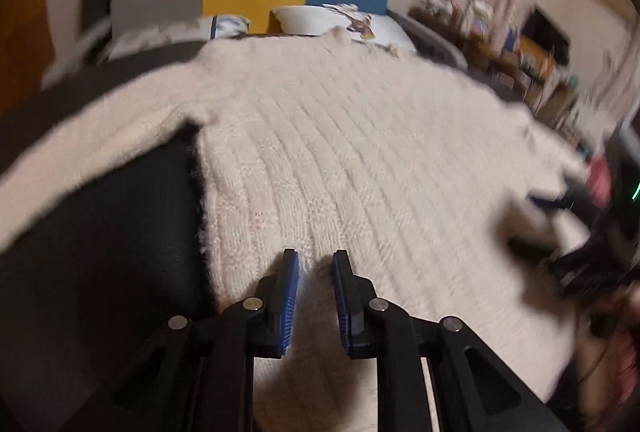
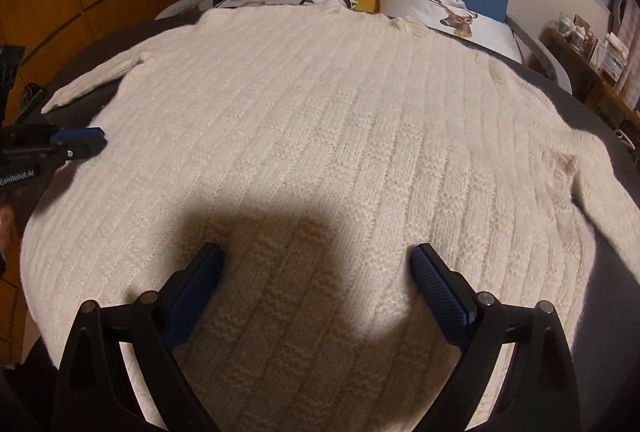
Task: Fold clothes
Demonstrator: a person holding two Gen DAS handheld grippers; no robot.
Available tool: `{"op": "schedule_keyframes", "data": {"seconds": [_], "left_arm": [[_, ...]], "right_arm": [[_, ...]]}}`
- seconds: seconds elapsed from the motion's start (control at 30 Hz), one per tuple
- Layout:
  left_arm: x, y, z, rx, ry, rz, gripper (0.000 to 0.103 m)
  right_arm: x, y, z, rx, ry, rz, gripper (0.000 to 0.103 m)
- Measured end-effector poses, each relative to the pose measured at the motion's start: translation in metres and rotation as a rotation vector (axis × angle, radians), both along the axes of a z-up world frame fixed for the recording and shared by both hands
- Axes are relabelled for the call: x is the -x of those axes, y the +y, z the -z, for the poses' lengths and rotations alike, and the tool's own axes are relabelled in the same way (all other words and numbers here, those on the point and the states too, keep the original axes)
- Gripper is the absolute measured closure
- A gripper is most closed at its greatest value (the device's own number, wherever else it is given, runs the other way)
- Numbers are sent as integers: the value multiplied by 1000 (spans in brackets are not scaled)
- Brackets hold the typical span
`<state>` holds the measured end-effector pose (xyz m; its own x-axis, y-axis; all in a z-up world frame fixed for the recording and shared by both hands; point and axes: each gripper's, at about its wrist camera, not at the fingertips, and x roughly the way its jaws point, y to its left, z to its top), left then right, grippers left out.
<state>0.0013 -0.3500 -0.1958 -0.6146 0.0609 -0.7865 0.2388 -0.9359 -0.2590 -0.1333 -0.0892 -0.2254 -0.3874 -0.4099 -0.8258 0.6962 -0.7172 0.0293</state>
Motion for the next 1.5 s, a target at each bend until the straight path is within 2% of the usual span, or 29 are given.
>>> {"op": "schedule_keyframes", "data": {"seconds": [0.1,0.17,0.27,0.37,0.53,0.6,0.67,0.73,0.77,0.87,0.93,1.07,1.2,1.3,1.37,1.43,1.5], "left_arm": [[-9,-31,-15,-47,74,-68,85],[-19,-57,-28,-61,130,-108,85],[-27,-107,-48,-5,176,-194,84],[-30,-153,-42,99,103,-302,84],[-37,-227,-31,261,-20,-479,84],[-54,-247,-15,242,-74,-537,84],[-81,-259,8,157,-104,-592,83],[-113,-258,22,58,-33,-645,83],[-120,-254,23,33,-22,-658,83],[-136,-249,24,-16,-5,-703,83],[-142,-246,25,-44,-1,-736,83],[-138,-241,23,-50,-8,-755,83],[-146,-244,12,-67,27,-775,83],[-176,-249,-6,-39,116,-846,83],[-201,-260,-13,-43,149,-922,83],[-223,-269,-14,-69,164,-959,83],[-231,-272,-13,-60,153,-948,83]], "right_arm": [[11,-13,-5,-32,-29,-3,7],[12,-19,-16,-21,-12,-3,7],[17,-43,-38,54,17,-33,7],[33,-86,-55,117,22,-84,7],[71,-172,-66,153,42,-214,7],[84,-200,-68,176,46,-271,7],[94,-231,-67,191,31,-334,7],[103,-261,-64,175,18,-381,7],[108,-276,-60,153,14,-391,7],[129,-308,-40,61,-9,-331,7],[144,-326,-18,-57,-27,-253,7],[138,-333,-5,-64,63,-227,0],[140,-331,-5,-61,70,-224,0],[139,-328,-13,-69,50,-230,0],[130,-322,-30,-17,74,-235,0],[114,-315,-40,29,77,-289,0],[96,-312,-39,-4,94,-332,0]]}}
